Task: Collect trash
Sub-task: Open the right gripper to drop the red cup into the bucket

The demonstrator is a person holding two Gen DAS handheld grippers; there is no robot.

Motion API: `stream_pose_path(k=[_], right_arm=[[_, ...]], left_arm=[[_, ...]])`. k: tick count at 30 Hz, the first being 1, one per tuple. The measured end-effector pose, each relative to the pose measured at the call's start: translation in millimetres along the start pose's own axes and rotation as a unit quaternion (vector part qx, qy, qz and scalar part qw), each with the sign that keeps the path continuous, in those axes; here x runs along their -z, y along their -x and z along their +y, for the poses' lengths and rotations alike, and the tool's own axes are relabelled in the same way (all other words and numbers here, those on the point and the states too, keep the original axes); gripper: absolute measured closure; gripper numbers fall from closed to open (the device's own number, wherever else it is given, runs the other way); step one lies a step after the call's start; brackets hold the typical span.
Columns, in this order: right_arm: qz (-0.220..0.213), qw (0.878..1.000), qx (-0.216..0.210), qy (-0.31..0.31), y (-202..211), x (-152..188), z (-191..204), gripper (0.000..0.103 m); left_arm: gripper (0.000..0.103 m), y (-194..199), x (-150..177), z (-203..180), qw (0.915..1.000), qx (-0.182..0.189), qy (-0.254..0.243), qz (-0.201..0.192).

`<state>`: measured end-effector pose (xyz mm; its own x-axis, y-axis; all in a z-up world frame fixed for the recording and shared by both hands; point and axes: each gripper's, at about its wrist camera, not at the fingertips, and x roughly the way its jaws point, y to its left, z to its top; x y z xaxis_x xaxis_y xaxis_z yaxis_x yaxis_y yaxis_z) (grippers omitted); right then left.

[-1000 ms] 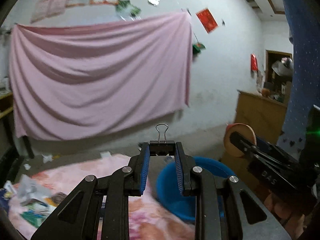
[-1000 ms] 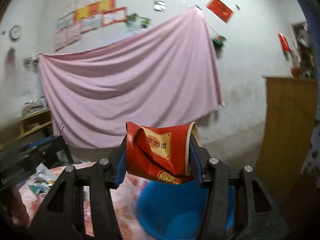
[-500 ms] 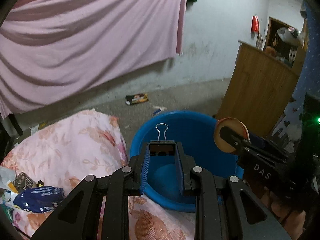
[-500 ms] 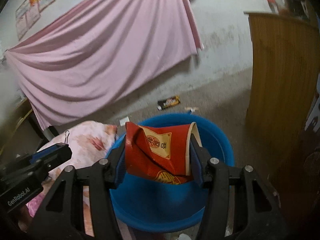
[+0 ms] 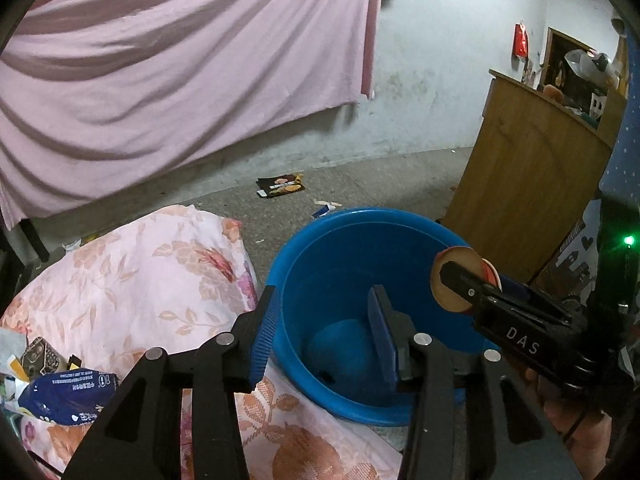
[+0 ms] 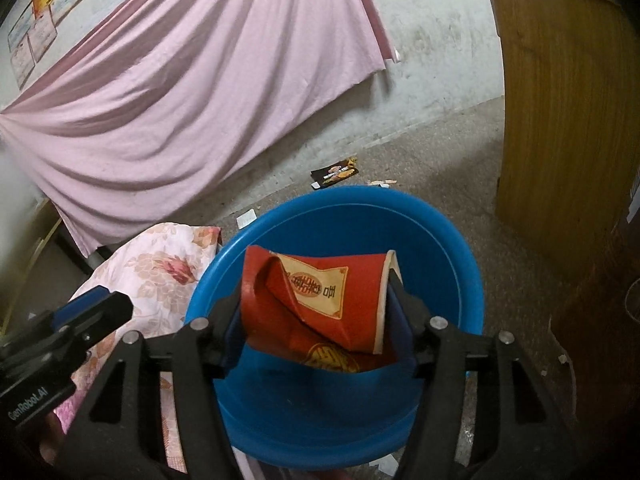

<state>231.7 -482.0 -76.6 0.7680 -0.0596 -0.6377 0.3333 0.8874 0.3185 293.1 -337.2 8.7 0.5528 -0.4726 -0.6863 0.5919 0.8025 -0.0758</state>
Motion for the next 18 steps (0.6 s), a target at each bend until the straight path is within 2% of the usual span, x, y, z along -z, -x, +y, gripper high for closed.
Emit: stream_pose_path(k=[4, 8, 12, 15, 18], right_arm=[[-0.002, 1.000, 0.002, 0.003, -0.1, -0.4, 0.4, 0.016], [-0.008, 1.000, 0.001, 0.008, 1.2, 0.0, 3.7, 0.014], [-0.022, 1.000, -0.005, 0.009, 6.4, -2.7, 6.7, 0.005], [-0.034, 0.999, -0.015, 0.009, 12.4, -6.1, 10.9, 0.001], [-0.061, 0.997, -0.035, 0.020, 25.0, -10.3, 22.2, 0.000]], left_arm=[[0.049, 6.1, 0.0, 7.3, 0.9998, -0.010, 0.013, -0.009], [0.041, 20.7, 0.9, 15.9, 0.9989, -0.017, 0.032, -0.029], [0.034, 39.0, 3.0, 27.6, 0.9970, -0.025, 0.053, -0.051], [0.028, 56.9, 5.2, 34.4, 0.9949, -0.037, 0.059, -0.073], [0.017, 80.0, 7.4, 42.3, 0.9909, -0.052, 0.065, -0.105]])
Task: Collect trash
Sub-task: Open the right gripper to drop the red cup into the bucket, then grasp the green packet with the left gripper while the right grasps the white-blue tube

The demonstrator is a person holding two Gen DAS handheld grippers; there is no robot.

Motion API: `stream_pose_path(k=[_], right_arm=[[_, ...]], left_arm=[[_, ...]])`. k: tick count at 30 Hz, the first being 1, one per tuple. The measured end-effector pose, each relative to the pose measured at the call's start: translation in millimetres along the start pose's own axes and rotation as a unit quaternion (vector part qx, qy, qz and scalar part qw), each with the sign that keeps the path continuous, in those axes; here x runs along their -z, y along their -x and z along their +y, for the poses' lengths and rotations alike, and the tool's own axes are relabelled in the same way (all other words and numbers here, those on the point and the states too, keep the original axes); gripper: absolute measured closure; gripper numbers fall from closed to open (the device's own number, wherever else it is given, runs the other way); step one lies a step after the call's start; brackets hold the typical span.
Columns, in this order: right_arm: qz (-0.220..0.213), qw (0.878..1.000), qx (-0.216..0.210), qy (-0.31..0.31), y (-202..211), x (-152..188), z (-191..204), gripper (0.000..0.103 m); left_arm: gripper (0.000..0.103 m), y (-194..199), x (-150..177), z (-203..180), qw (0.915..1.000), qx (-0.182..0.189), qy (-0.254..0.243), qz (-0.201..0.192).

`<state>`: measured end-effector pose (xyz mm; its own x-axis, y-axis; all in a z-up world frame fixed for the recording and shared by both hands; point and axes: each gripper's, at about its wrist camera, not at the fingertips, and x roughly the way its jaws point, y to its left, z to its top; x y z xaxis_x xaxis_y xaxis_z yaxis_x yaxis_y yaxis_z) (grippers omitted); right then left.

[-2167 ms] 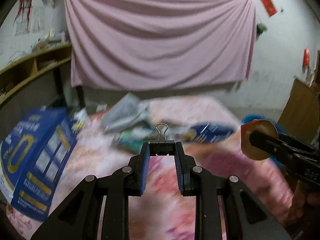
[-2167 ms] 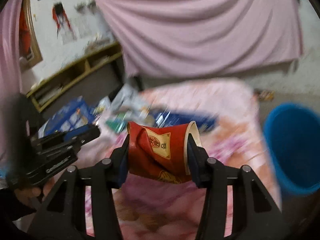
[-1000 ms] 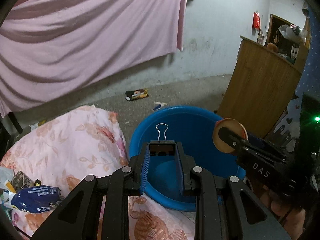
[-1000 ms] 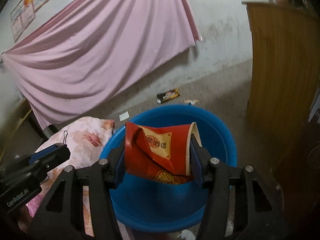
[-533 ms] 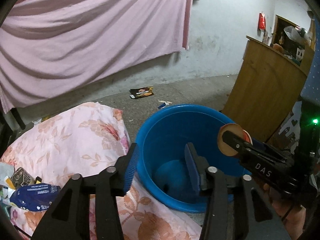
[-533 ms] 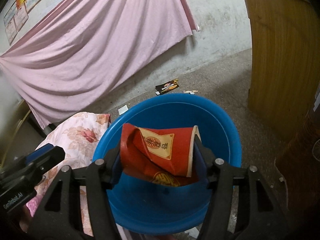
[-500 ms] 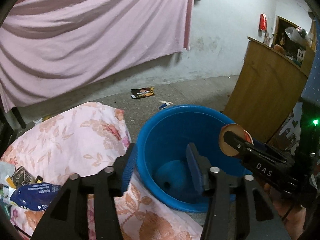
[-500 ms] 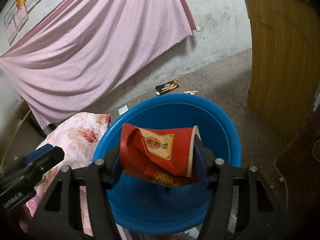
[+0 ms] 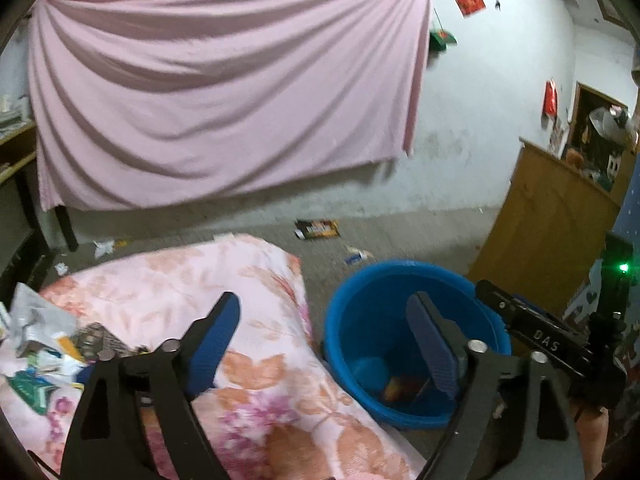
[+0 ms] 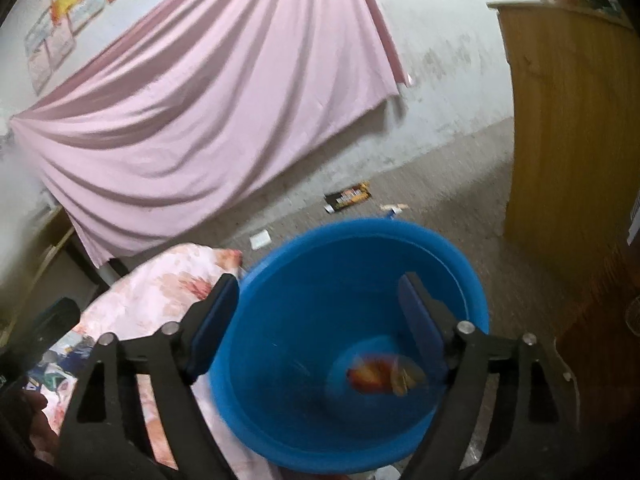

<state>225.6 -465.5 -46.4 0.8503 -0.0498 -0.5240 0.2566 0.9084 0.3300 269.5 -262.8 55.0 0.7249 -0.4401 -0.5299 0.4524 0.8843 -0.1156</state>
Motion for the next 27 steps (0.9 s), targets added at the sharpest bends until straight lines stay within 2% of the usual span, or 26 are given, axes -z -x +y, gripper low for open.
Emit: stream_pose_path(k=[4, 6, 10, 15, 21, 27], right_arm=[[-0.056, 0.997, -0.030, 0.035, 21.9, -4.6, 28.2, 0.000], [-0.087, 0.994, -0.047, 0.055, 34.7, -5.1, 45.4, 0.000], [-0.146, 0.982, -0.077, 0.089, 59.3, -3.0, 80.4, 0.000], [-0.191, 0.967, -0.111, 0.123, 79.5, 6.3, 118.9, 0.000], [-0.208, 0.956, -0.142, 0.153, 85.4, 18.9, 161.8, 0.000], [-0.179, 0.954, -0.160, 0.181, 71.8, 32.8, 193.1, 0.000]], left_arm=[[0.004, 35.7, -2.9, 20.1, 0.9978, -0.022, 0.021, -0.059], [0.003, 56.6, -3.1, 33.8, 0.9944, -0.037, 0.036, -0.092], [0.002, 89.7, 0.7, 61.6, 0.9870, -0.068, 0.062, -0.132], [0.002, 124.9, 13.9, 95.4, 0.9770, -0.113, 0.076, -0.165], [0.002, 155.1, 39.3, 127.2, 0.9649, -0.169, 0.074, -0.187], [0.002, 156.7, 66.2, 149.3, 0.9613, -0.205, 0.070, -0.170]])
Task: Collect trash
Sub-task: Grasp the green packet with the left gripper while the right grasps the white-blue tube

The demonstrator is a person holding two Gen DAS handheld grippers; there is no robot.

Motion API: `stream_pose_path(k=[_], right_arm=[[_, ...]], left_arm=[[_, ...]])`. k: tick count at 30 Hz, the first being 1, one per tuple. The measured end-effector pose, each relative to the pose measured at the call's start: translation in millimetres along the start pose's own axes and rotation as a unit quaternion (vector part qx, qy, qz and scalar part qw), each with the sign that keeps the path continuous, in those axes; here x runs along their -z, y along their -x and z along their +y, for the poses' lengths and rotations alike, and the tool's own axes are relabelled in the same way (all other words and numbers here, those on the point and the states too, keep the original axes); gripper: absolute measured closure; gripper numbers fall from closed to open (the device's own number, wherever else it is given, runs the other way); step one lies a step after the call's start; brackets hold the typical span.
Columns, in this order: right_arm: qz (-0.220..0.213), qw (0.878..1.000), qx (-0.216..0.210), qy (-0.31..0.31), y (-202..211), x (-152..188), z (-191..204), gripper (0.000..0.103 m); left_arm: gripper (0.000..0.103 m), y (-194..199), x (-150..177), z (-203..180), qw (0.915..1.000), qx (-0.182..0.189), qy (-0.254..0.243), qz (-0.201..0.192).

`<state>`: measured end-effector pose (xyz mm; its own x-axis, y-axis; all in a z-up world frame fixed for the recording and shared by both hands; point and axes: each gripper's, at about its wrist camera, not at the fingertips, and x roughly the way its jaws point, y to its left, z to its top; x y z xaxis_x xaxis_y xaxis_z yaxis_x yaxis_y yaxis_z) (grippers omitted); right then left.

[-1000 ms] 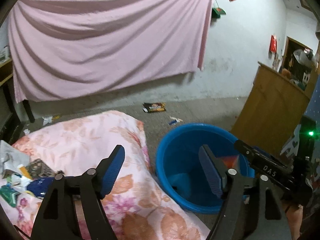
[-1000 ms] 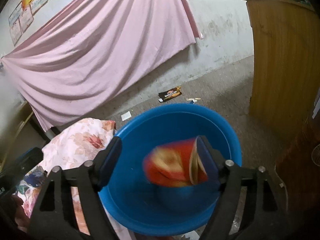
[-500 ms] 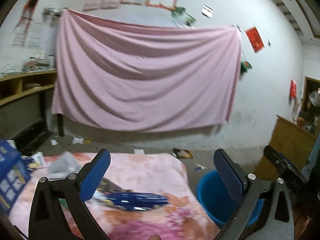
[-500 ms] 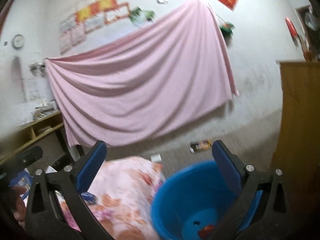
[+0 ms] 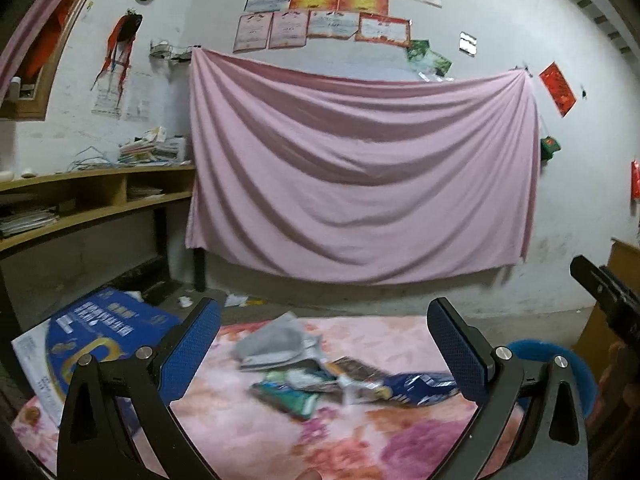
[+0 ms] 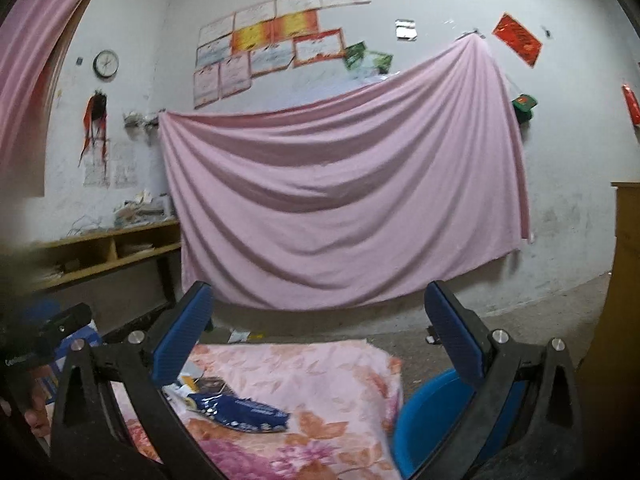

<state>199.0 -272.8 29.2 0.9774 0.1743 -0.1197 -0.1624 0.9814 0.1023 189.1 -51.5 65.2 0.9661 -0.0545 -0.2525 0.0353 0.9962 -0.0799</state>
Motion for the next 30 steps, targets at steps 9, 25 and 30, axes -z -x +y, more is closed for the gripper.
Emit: stream_pose_path(k=[9, 25, 30], right_arm=[[0.131, 0.991, -0.016, 0.038, -55.3, 27.8, 25.2, 0.000], [0.302, 0.939, -0.121, 0.108, -130.9, 78.7, 65.4, 0.002], [0.333, 0.921, -0.155, 0.131, -143.7, 91.0, 80.3, 0.002]], left_arm=[[0.002, -17.2, 27.8, 21.1, 0.9973, -0.010, -0.011, 0.071], [0.046, -86.1, 55.2, 43.0, 0.9737, -0.007, 0.032, 0.226], [0.053, -99.4, 59.2, 52.0, 0.9664, 0.004, 0.058, 0.250]])
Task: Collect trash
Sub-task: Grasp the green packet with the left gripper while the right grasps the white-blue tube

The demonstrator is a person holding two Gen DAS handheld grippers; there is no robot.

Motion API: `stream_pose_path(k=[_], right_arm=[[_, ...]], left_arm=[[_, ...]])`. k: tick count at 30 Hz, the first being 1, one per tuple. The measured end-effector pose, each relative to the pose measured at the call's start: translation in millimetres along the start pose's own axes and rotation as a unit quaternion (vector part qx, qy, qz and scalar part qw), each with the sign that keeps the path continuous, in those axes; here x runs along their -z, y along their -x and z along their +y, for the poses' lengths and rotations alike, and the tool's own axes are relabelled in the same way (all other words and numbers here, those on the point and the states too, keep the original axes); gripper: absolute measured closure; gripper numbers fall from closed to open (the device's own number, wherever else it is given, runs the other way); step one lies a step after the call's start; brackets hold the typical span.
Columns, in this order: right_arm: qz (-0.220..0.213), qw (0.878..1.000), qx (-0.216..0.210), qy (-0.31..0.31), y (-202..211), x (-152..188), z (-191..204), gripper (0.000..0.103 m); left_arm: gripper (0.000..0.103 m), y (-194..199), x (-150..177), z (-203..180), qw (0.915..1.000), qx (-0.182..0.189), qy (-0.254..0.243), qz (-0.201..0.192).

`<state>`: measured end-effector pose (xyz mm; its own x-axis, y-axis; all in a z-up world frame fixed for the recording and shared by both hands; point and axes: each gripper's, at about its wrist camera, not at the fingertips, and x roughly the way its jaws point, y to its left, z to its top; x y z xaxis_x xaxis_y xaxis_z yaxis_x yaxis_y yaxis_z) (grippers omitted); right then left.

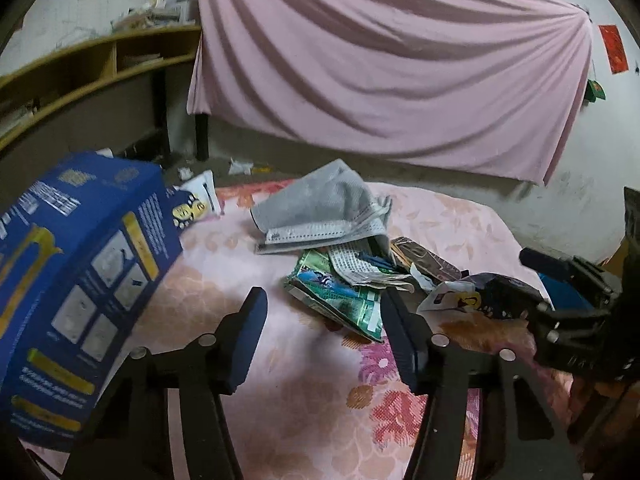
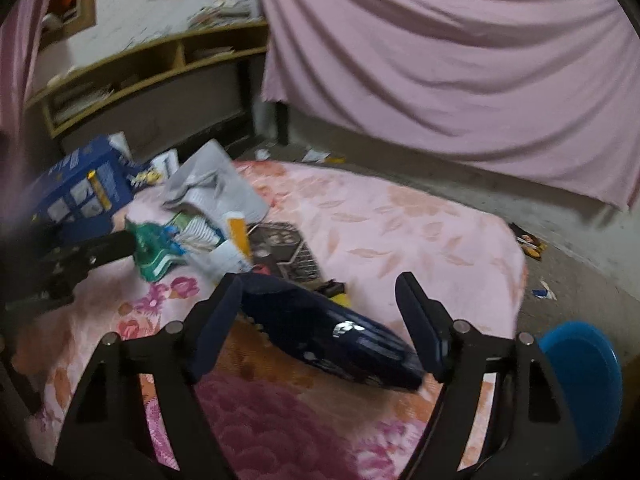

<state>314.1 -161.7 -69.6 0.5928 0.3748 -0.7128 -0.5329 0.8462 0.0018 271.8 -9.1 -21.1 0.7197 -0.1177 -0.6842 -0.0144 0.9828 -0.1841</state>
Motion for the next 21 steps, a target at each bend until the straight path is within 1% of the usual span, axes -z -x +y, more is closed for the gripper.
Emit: stream_pose_path(k=[3, 5, 8, 9, 11, 13, 14, 16, 17, 18, 21], right_arm=[[0.024, 1.000, -0.016, 0.002, -11.0, 2.9, 3.9, 0.003], [0.039, 0.999, -0.015, 0.004, -16.7, 6.4, 5.3, 0.003], [0.041, 0.999, -0.012, -0.004, -15.8, 8.4, 3.1, 0.008], [0.040, 0.999, -0.011, -0.007, -15.2, 7.8, 1.7, 0.012], [0.040, 0.999, -0.013, -0.014, -14.4, 8.2, -0.9, 0.019], [0.042, 0.999, -0.013, -0.016, -14.3, 8.3, -1.8, 0.030], [0.042, 0.999, -0.013, -0.015, -13.7, 9.0, -1.2, 0.031], [0.043, 0.999, -0.016, -0.012, -12.5, 9.7, -0.3, 0.039], [0.044, 0.999, -0.019, -0.011, -11.9, 10.9, 0.1, 0.041], [0.043, 0.999, -0.021, -0.011, -10.3, 11.7, 0.1, 0.047], [0.040, 0.999, -0.023, -0.010, -6.7, 13.0, 1.6, 0.058]], left_arm=[[0.058, -5.3, -2.0, 1.9, 0.9998, 0.009, 0.013, 0.014], [0.065, -9.3, -3.3, 3.7, 0.9993, 0.017, 0.023, 0.024], [0.071, -11.9, -4.6, 6.6, 0.9984, 0.028, 0.039, 0.032], [0.072, -12.3, -4.7, 7.8, 0.9980, 0.031, 0.044, 0.033], [0.079, -12.1, -6.0, 9.1, 0.9976, 0.033, 0.050, 0.036], [0.086, -11.9, -7.7, 10.6, 0.9973, 0.032, 0.055, 0.038], [0.089, -11.2, -8.5, 11.4, 0.9971, 0.032, 0.057, 0.039], [0.093, -9.6, -8.8, 12.4, 0.9971, 0.029, 0.059, 0.037], [0.095, -8.9, -8.9, 13.1, 0.9972, 0.027, 0.060, 0.037], [0.096, -7.2, -8.8, 13.9, 0.9971, 0.026, 0.061, 0.036], [0.101, 1.2, -8.5, 14.0, 0.9976, 0.025, 0.058, 0.029]])
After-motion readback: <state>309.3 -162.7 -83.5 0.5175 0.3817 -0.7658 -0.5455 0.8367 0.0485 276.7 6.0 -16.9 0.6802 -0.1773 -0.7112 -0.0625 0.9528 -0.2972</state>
